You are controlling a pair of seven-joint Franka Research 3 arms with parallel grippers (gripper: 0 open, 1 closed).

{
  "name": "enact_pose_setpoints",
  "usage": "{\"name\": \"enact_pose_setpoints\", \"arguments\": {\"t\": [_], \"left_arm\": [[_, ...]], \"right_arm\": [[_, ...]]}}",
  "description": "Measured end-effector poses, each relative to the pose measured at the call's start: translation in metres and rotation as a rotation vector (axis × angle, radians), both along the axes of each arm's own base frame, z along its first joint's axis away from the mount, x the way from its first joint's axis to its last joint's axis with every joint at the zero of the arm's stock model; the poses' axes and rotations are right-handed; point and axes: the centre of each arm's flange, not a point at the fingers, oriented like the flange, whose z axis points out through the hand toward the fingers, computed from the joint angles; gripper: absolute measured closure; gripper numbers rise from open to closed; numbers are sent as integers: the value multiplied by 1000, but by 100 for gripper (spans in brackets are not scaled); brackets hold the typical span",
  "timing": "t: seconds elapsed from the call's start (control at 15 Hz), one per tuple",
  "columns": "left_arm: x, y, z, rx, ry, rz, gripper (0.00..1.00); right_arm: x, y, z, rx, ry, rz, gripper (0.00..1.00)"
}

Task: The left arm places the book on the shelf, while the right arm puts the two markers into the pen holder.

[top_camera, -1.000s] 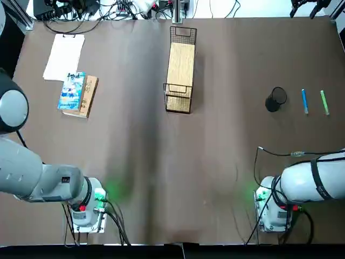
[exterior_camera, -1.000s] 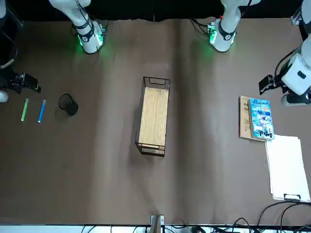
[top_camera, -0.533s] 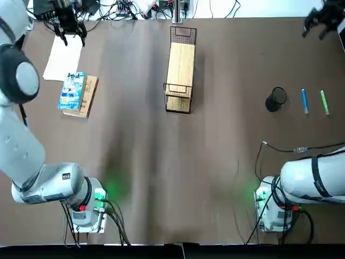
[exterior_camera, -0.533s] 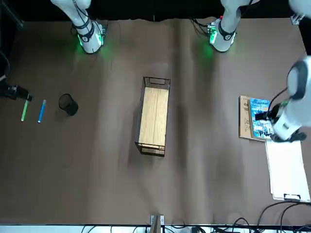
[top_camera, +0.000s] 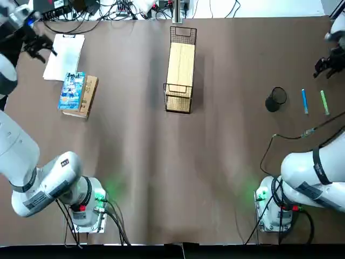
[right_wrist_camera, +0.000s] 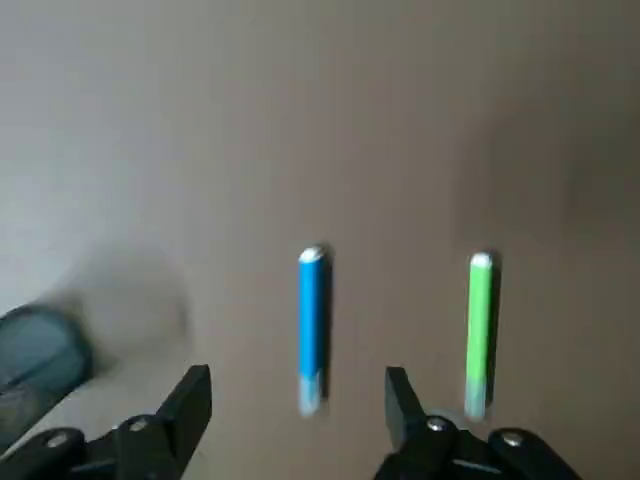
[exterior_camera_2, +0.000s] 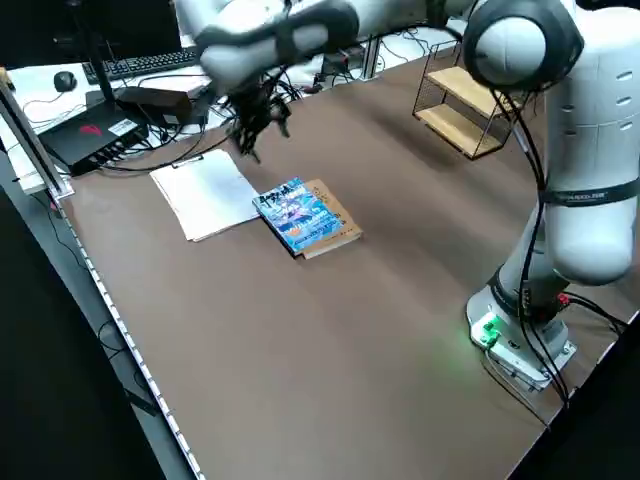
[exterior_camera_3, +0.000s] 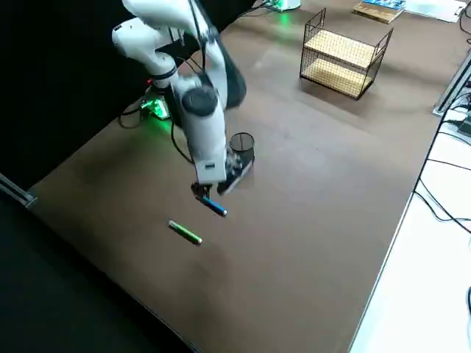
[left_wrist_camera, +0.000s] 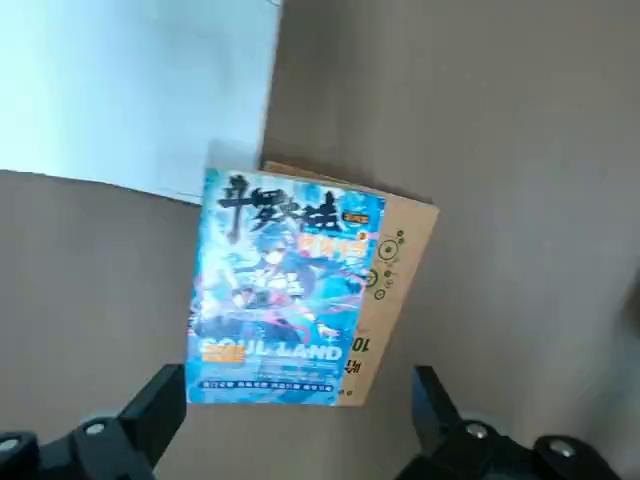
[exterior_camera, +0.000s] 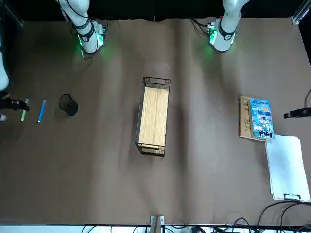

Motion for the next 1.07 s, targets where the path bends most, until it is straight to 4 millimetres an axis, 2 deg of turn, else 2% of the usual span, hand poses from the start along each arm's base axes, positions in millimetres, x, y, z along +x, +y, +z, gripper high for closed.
{"name": "enact_pose_setpoints", "arguments": {"t": [0.07,0.2,0.33,0.47,0.53,0.6,0.67,0.73,0.87,1.0,1.07], "left_arm": [[-14,28,-9,-61,-33,27,0],[-37,69,-39,-192,-103,72,0],[-56,97,-81,-323,-173,118,0],[-74,116,-133,-439,-232,163,0],[-81,119,-158,-484,-248,177,0],[-84,112,-199,-550,-250,186,0],[-80,104,-211,-570,-243,180,0],[-75,96,-216,-579,-237,170,0],[-67,84,-221,-587,-226,152,0],[-64,76,-227,-595,-215,143,0],[-62,71,-231,-601,-208,138,0]], "right_arm": [[3,-3,-25,-11,-5,4,22],[6,-2,-70,-13,6,17,23],[7,1,-99,-15,11,26,34],[6,1,-118,-23,5,32,37],[4,2,-125,-22,9,36,41],[1,1,-131,-17,13,65,48],[-2,-3,-130,-15,13,84,48],[-7,-9,-131,-10,13,105,49],[-15,-22,-129,-4,11,138,67],[-19,-27,-129,-1,11,151,71],[-19,-28,-128,-2,10,154,80]]}}
